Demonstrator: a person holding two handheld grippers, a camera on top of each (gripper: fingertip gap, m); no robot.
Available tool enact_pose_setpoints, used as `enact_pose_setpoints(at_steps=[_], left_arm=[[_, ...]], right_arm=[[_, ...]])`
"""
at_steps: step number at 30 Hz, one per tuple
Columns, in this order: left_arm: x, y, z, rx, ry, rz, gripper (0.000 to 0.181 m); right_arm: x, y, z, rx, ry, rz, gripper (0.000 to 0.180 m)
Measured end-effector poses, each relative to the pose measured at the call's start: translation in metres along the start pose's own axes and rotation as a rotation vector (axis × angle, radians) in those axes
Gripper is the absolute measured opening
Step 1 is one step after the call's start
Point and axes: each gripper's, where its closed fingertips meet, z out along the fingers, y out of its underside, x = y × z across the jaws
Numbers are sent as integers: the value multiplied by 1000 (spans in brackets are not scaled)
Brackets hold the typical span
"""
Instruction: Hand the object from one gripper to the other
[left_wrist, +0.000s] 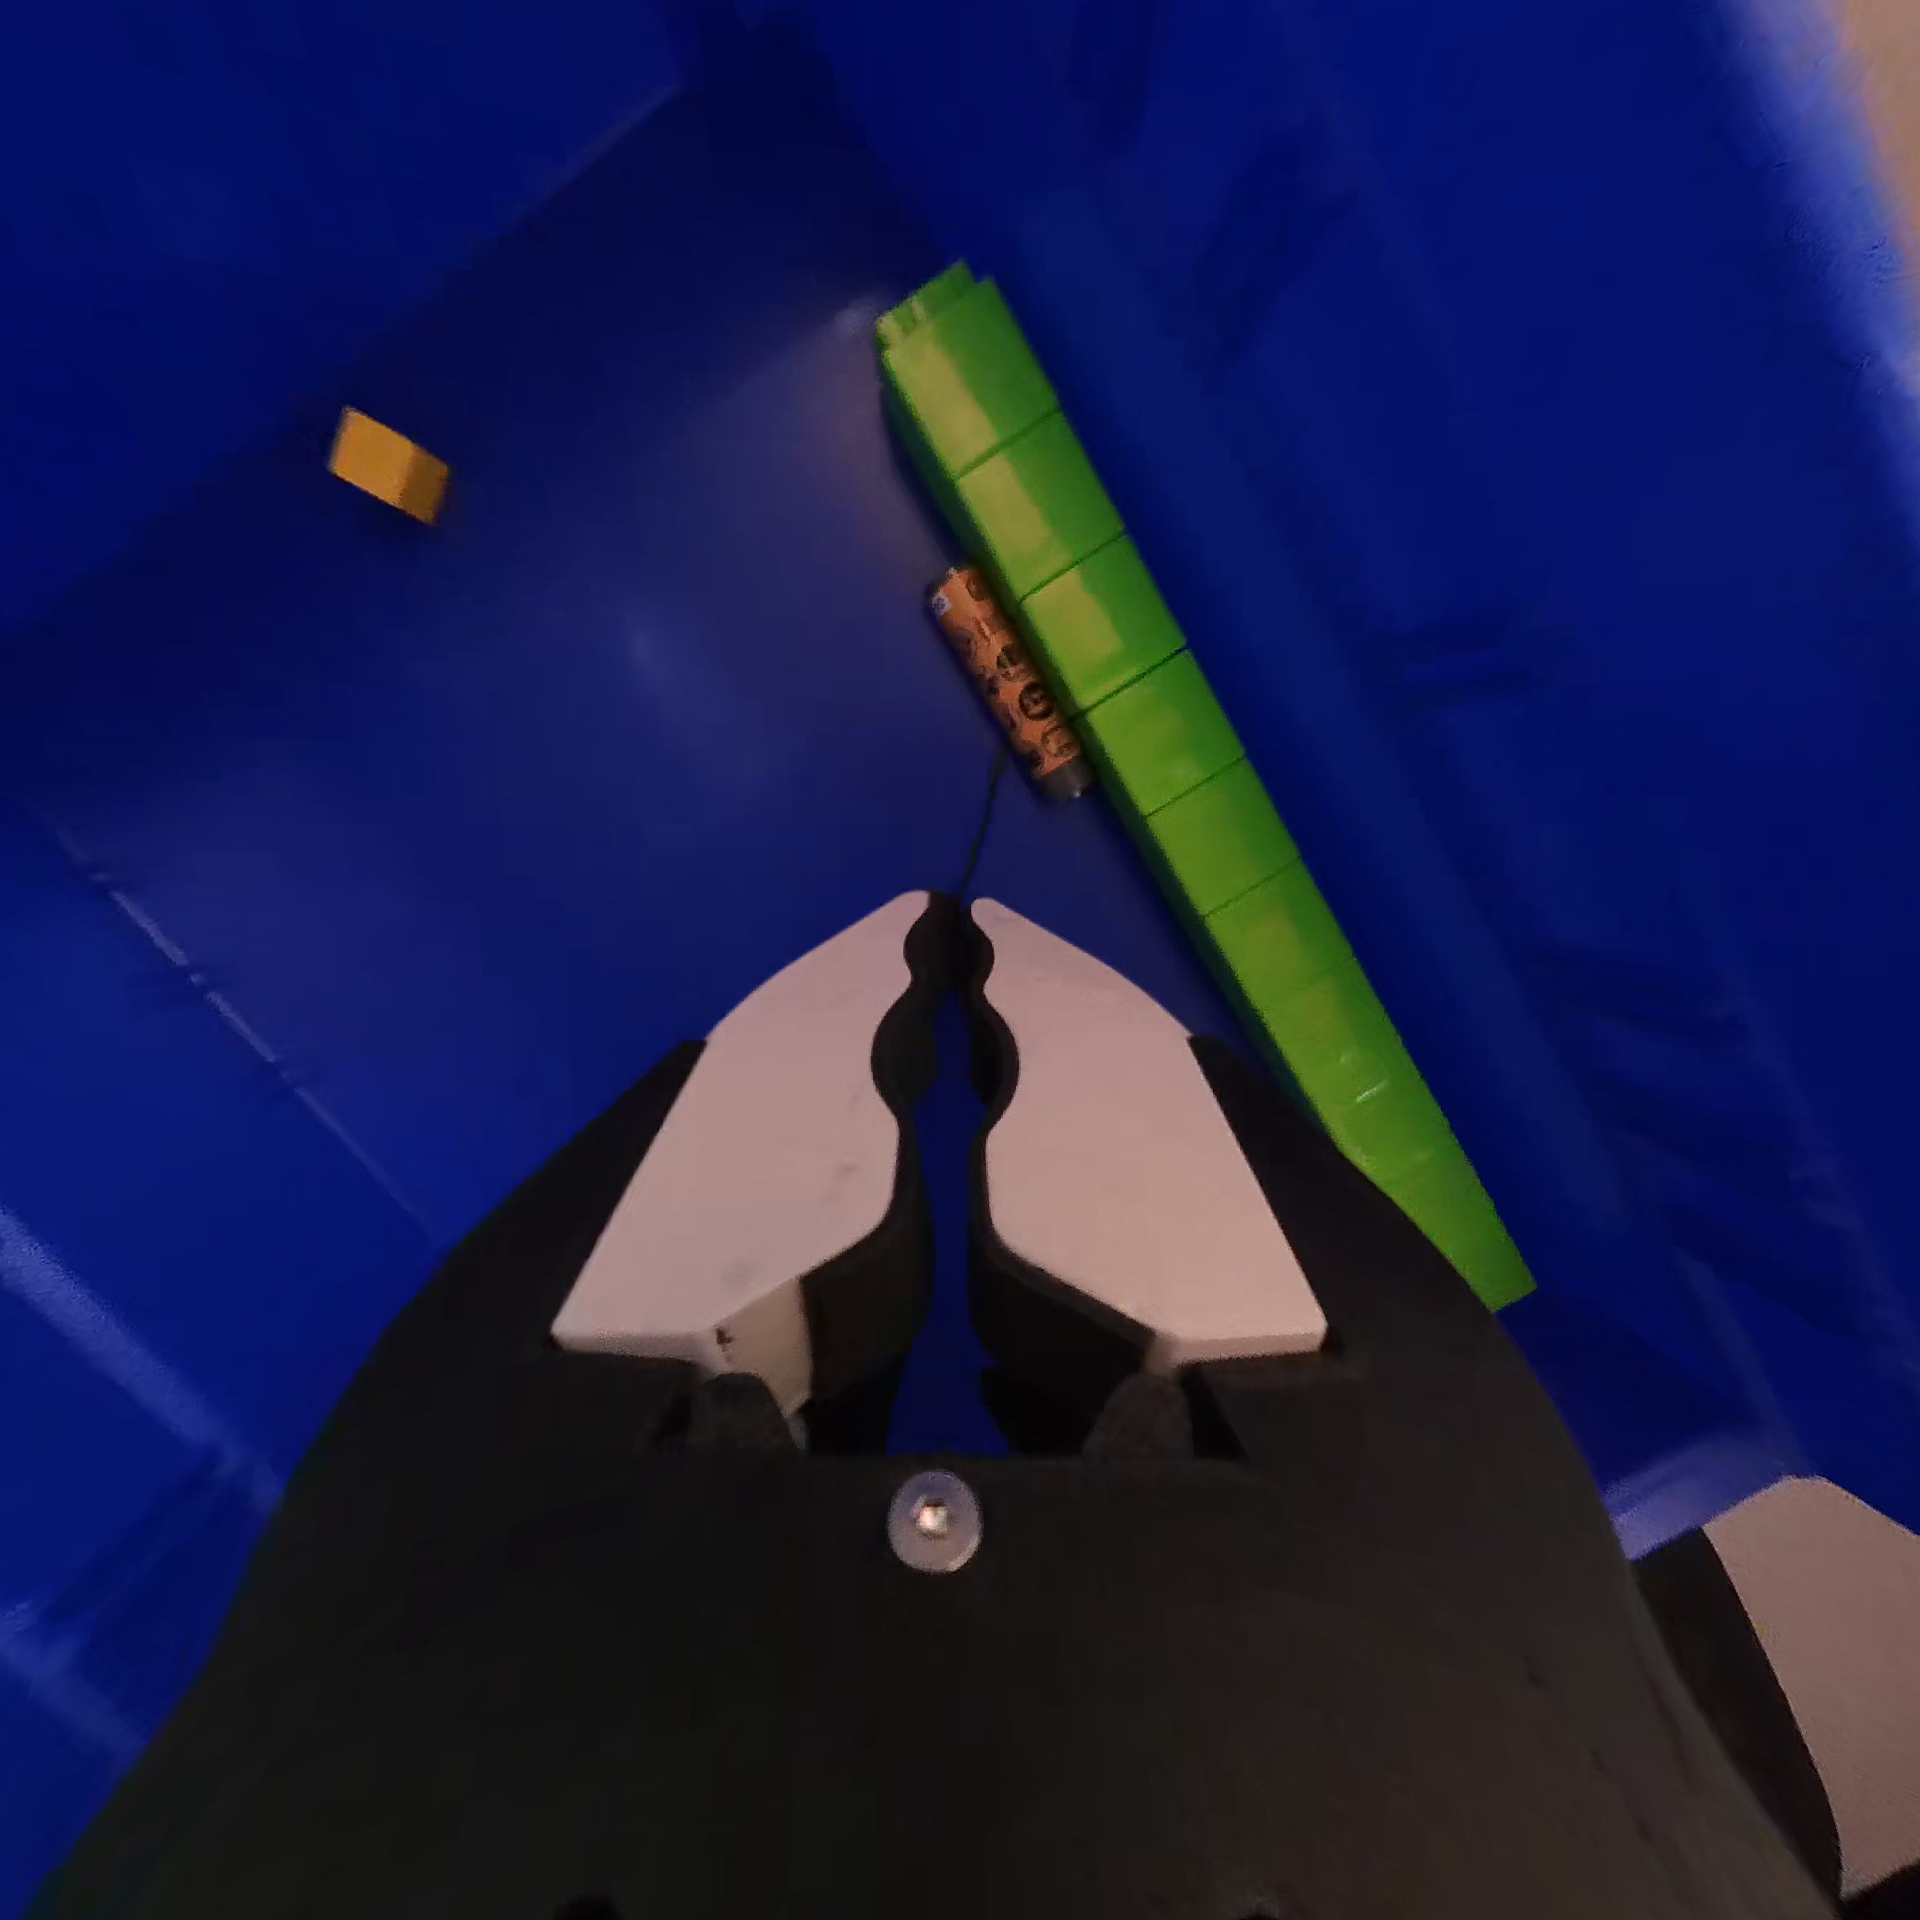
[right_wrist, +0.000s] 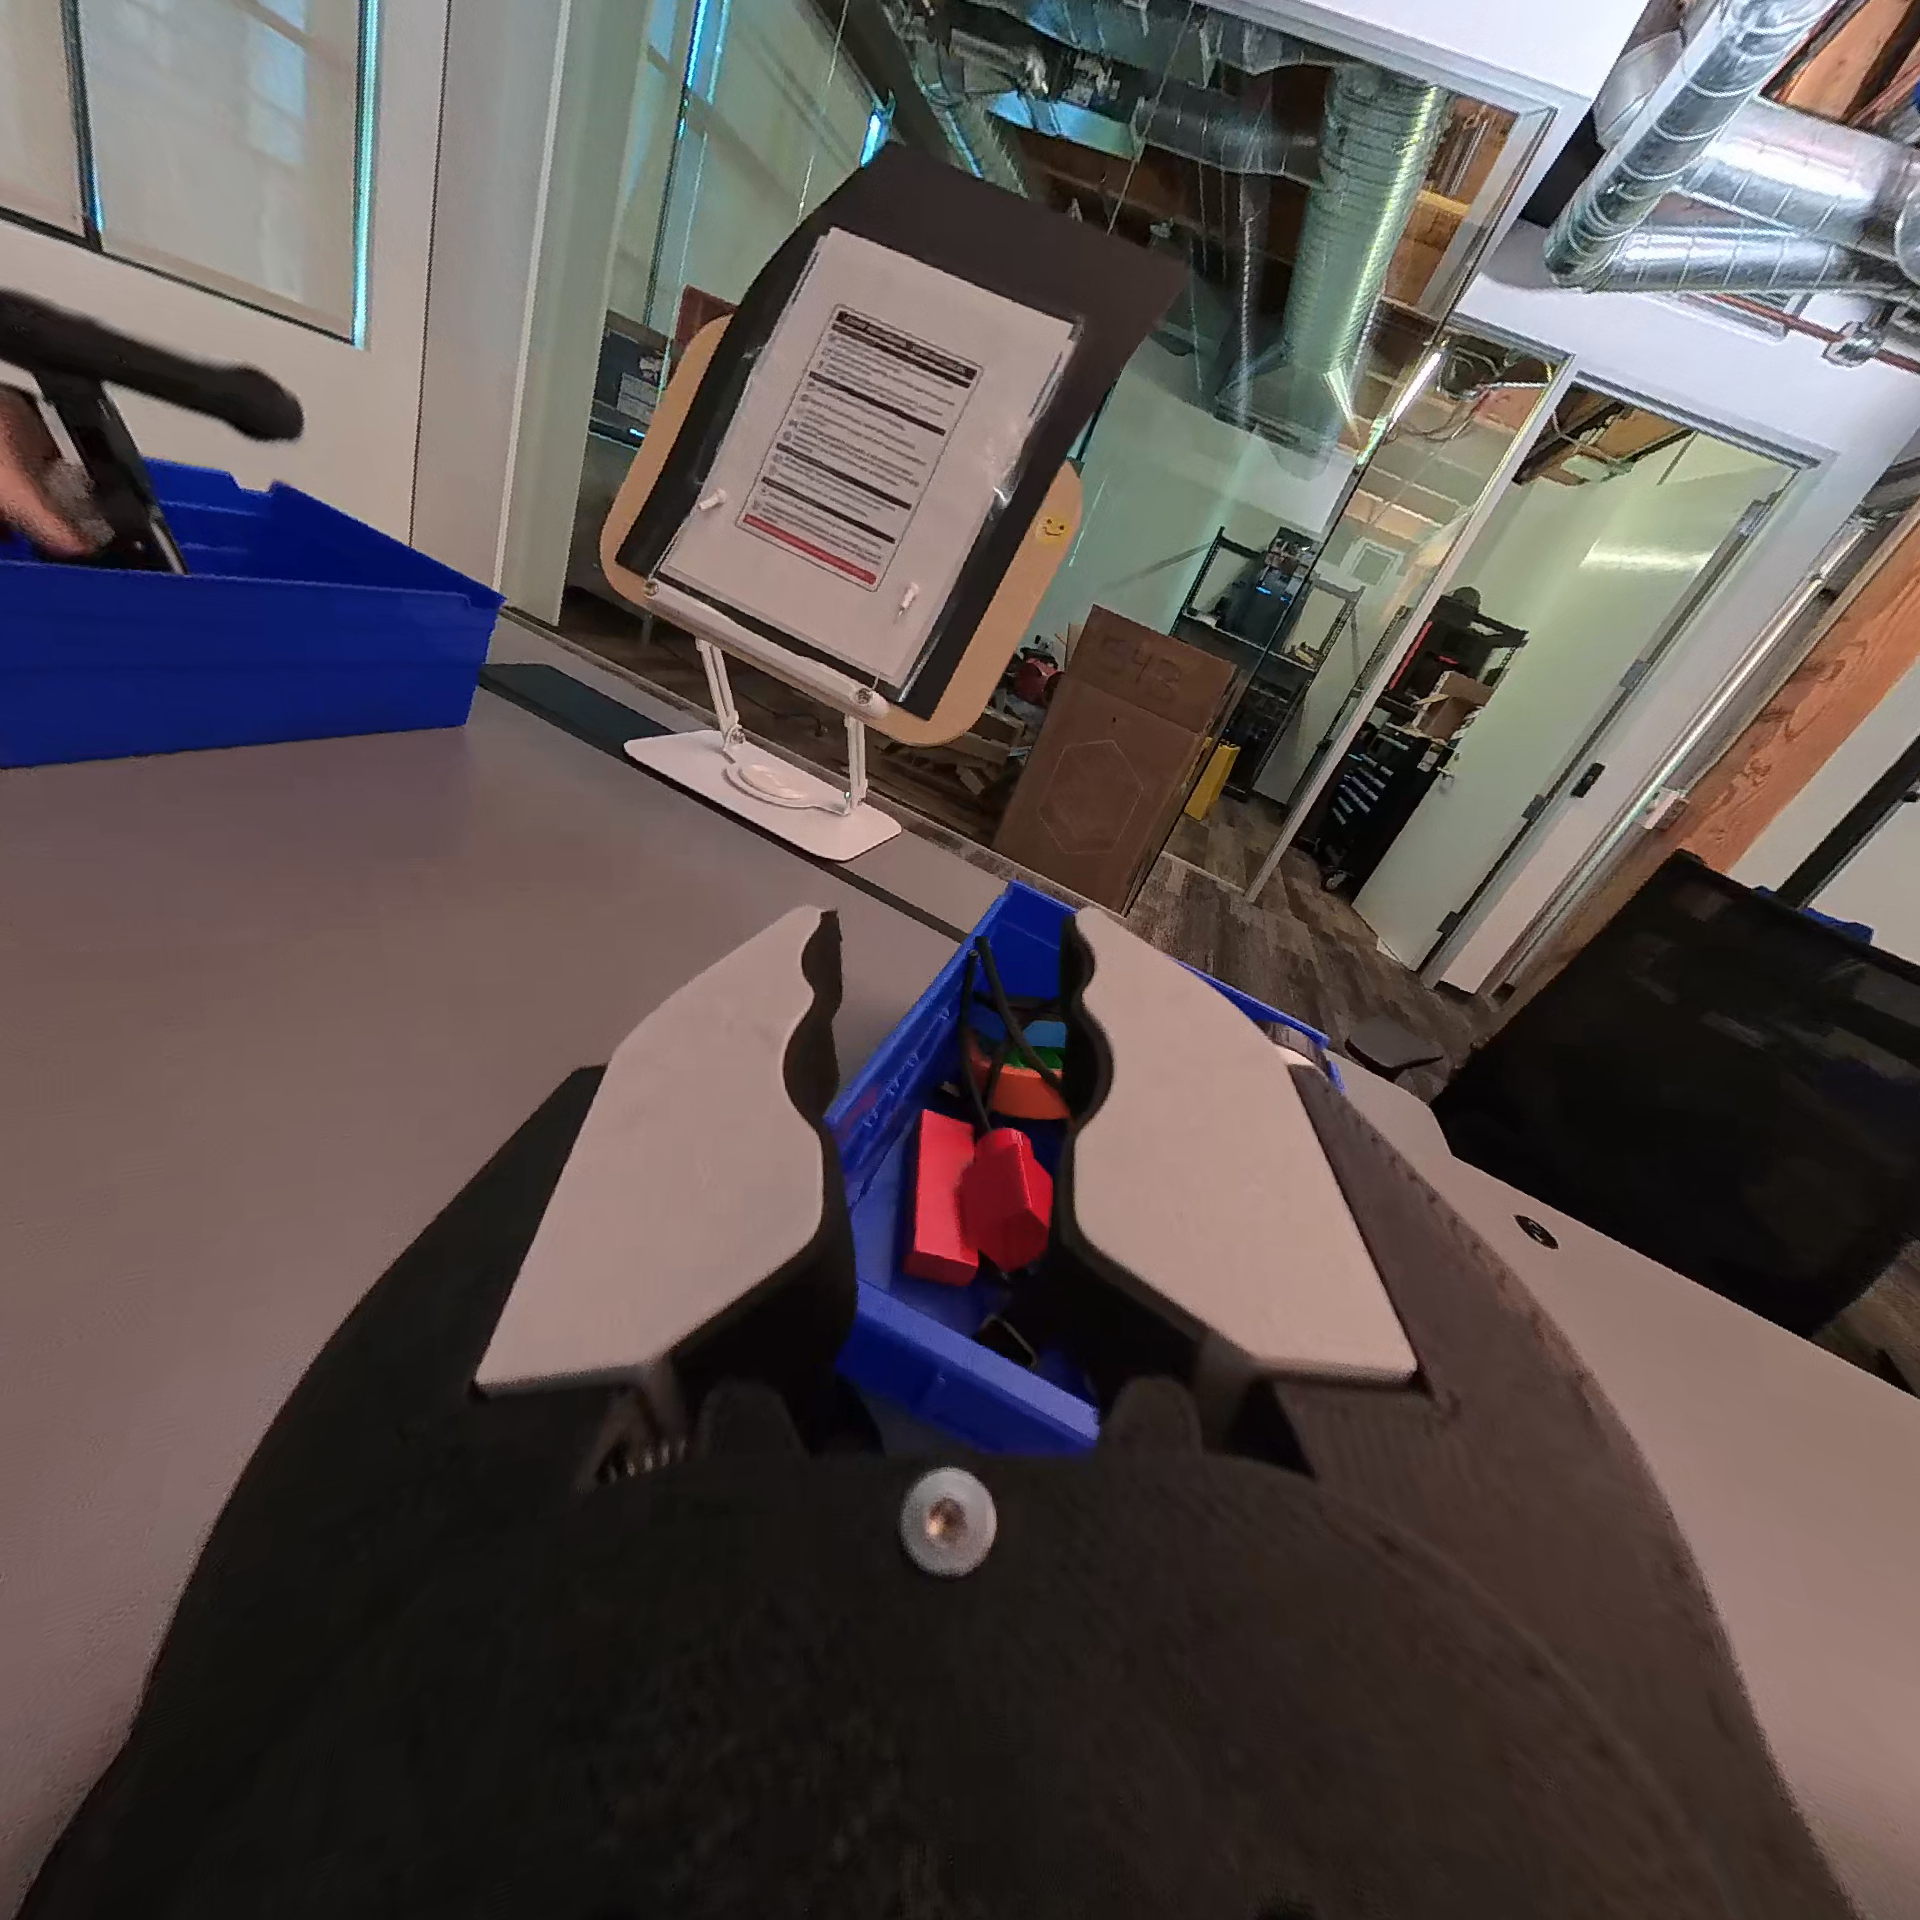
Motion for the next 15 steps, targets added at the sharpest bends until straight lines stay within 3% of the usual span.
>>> enact_pose_setpoints(at_steps=[4, 9, 12, 15], left_arm=[[20, -41, -67, 339, 2, 25, 0], [117, -90, -197, 801, 206, 221, 0], [186, -101, -248, 916, 320, 407, 0], [250, -104, -272, 982, 454, 554, 0]], right_arm=[[-19, -4, 9, -5, -45, -30, 40], [-60, -21, 25, 2, -104, -107, 40], [-98, -44, 31, 48, -163, -167, 41], [-140, -79, 34, 130, -267, -115, 40]])
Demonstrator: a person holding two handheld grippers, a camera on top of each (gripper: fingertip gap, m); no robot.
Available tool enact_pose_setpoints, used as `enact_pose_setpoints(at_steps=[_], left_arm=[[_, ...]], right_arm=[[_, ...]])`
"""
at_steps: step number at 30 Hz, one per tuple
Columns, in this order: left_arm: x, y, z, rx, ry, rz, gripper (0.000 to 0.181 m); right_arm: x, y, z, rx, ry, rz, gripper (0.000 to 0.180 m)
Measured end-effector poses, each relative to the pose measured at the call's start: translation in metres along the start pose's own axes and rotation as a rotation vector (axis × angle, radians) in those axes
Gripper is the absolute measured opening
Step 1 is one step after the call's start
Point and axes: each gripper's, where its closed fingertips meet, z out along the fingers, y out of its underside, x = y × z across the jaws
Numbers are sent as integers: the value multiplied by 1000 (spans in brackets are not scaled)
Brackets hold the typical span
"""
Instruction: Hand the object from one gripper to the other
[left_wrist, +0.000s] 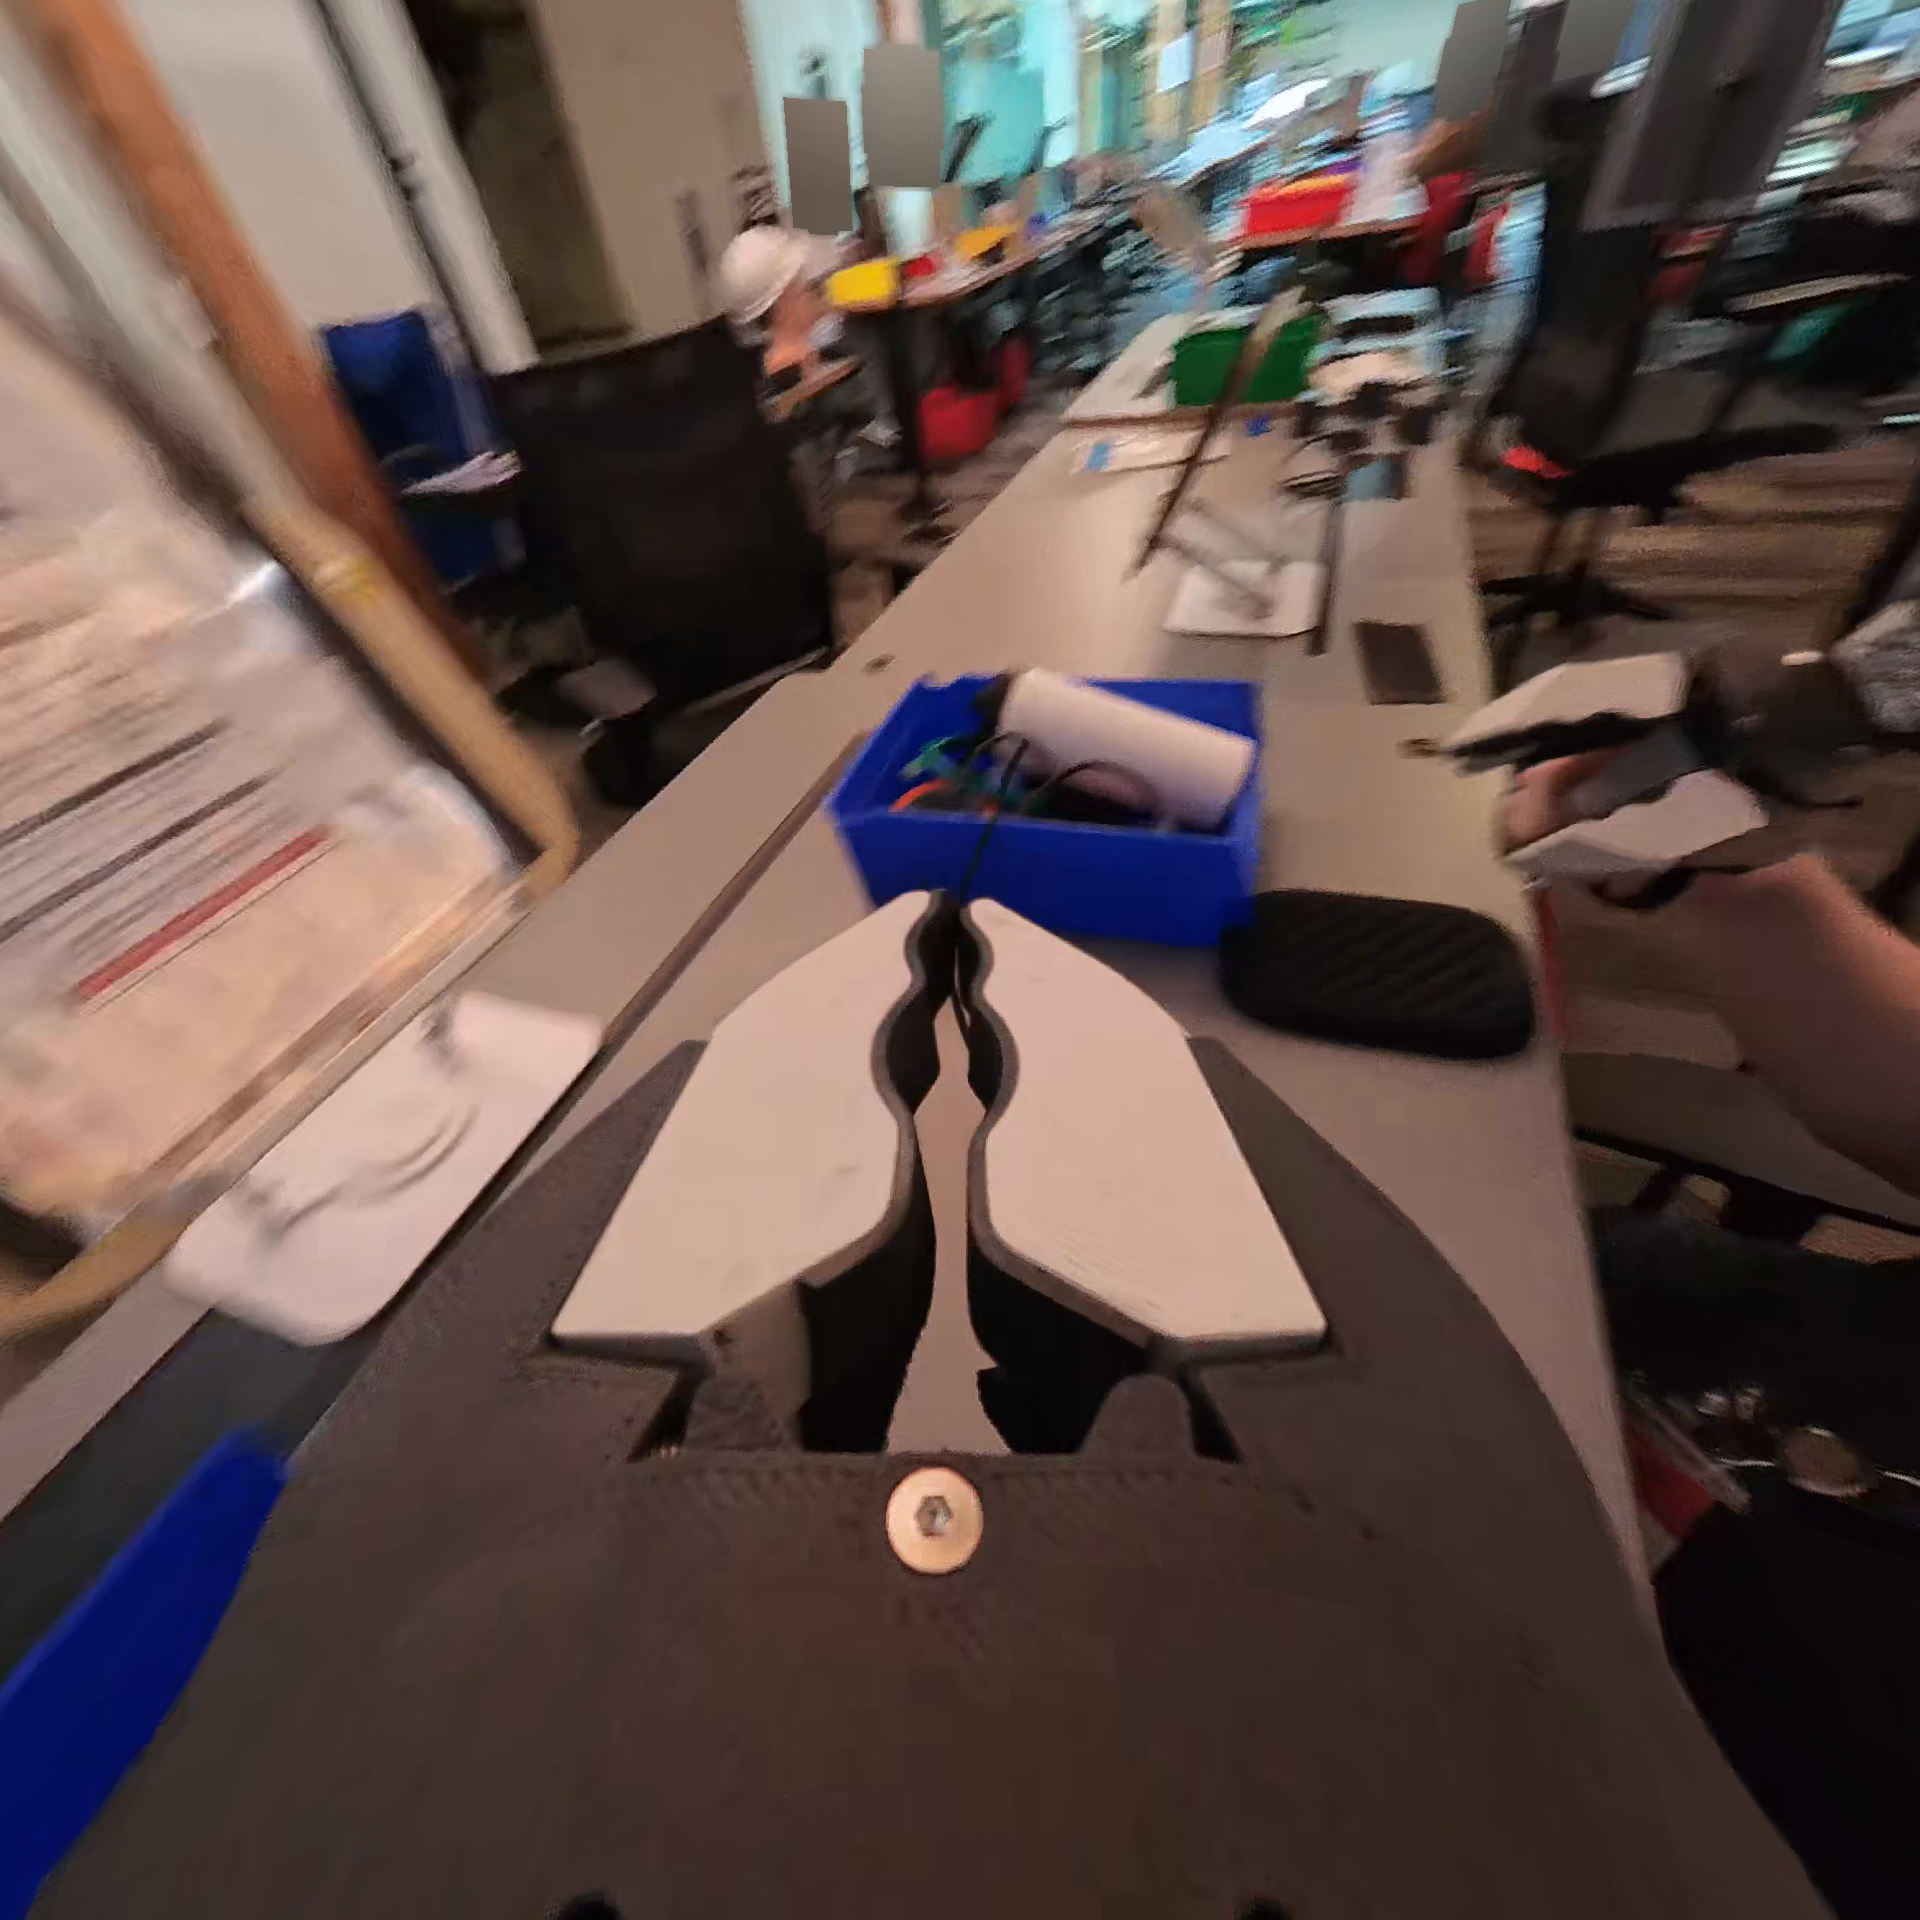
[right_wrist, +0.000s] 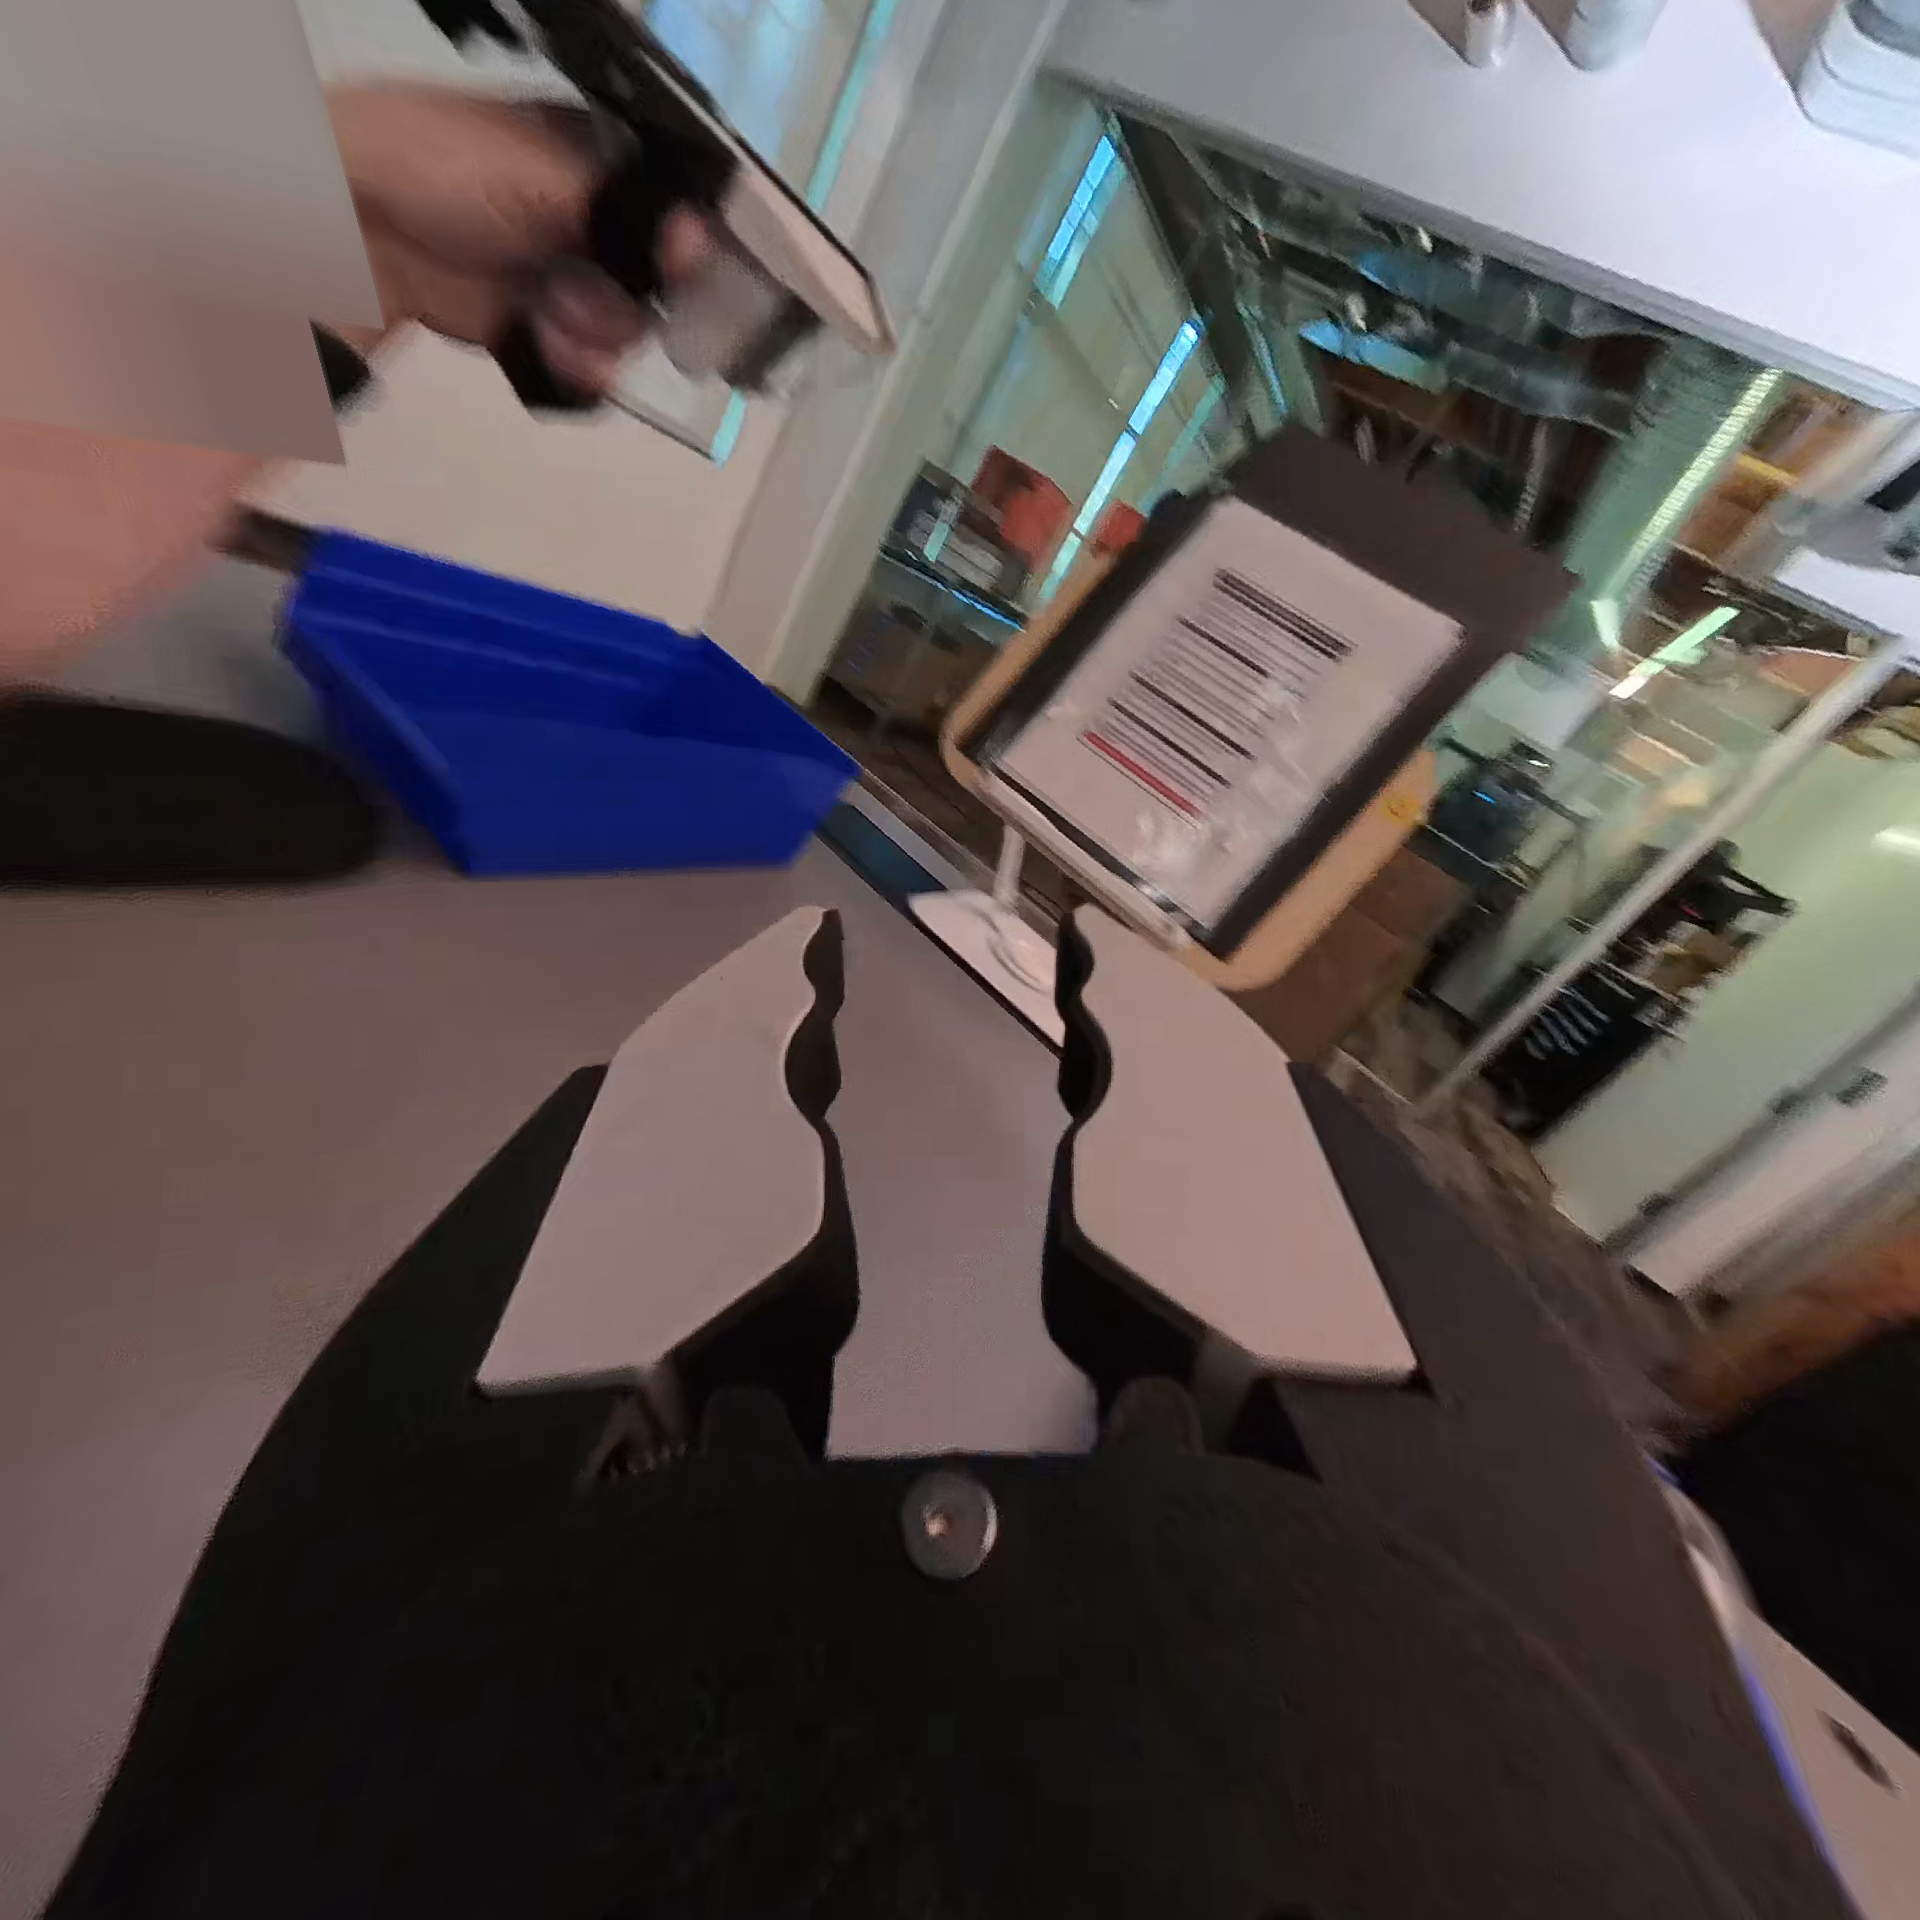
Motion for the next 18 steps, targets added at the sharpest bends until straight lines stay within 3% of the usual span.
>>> enact_pose_setpoints(at_steps=[3, 7, 11, 13, 16, 18], left_arm=[[51, -9, 27, 76, 203, -1, 0], [107, -6, 48, 145, 483, -161, 0], [135, -5, 50, 160, 631, -260, 0], [143, -7, 47, 157, 688, -290, 0], [149, -4, 46, 123, 722, -327, 0], [151, 1, 49, 92, 710, -315, 0]], right_arm=[[-22, -39, 14, 91, -83, 150, 36], [-24, -81, 20, 220, -117, 352, 31], [-16, -107, 10, 350, -116, 462, 28], [-19, -112, 3, 337, -69, 279, 28], [-29, -111, -4, 230, 48, -219, 32], [-35, -106, 1, 123, 87, -442, 33]])
